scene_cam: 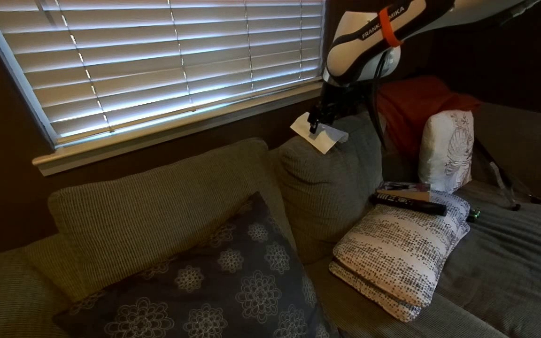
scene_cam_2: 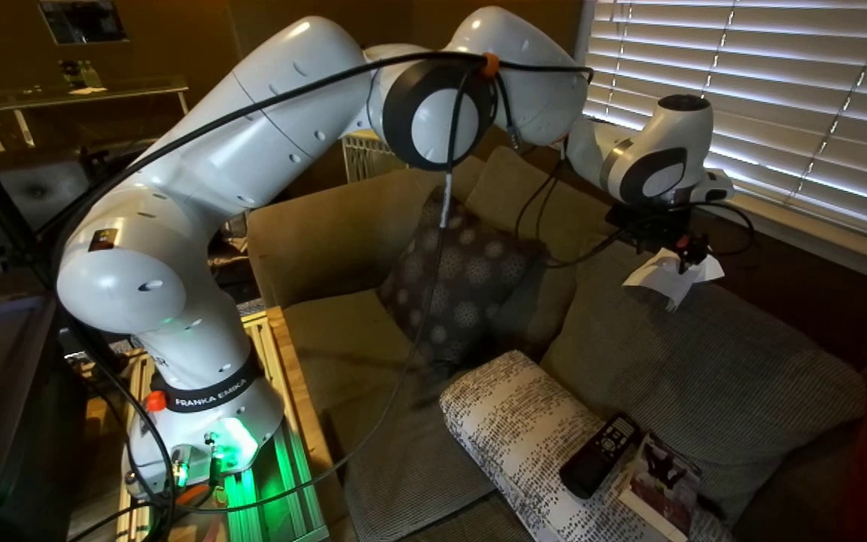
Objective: Pick up the napkin and the remote under the napkin, place the remote on the cushion next to the black remote then place the napkin on the black remote
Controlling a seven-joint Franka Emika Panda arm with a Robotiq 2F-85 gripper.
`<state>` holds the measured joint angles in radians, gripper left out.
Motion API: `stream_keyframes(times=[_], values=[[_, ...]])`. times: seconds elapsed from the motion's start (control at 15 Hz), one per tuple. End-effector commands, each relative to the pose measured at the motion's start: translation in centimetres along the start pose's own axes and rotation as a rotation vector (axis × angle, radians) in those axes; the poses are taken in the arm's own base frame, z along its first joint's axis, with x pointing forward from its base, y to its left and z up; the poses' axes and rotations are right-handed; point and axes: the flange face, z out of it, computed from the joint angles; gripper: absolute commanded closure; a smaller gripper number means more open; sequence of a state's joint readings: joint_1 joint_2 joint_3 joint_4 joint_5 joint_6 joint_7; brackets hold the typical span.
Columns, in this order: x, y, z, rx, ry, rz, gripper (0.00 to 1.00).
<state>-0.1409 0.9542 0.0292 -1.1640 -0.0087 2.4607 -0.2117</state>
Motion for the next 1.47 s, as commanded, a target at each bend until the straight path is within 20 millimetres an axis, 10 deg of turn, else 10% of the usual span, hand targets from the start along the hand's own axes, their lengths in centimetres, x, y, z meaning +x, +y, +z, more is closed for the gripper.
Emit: stream_keyframes(times=[0.0, 0.73, 1.4], values=[[0.8, 0.0, 0.5, 0.006, 0.034, -0.025, 0.00], [1.5, 0.5, 1.1, -0.040, 0.051, -0.028, 0.00], [1.3, 0.8, 2.3, -0.046, 0.030, -0.031, 0.82]])
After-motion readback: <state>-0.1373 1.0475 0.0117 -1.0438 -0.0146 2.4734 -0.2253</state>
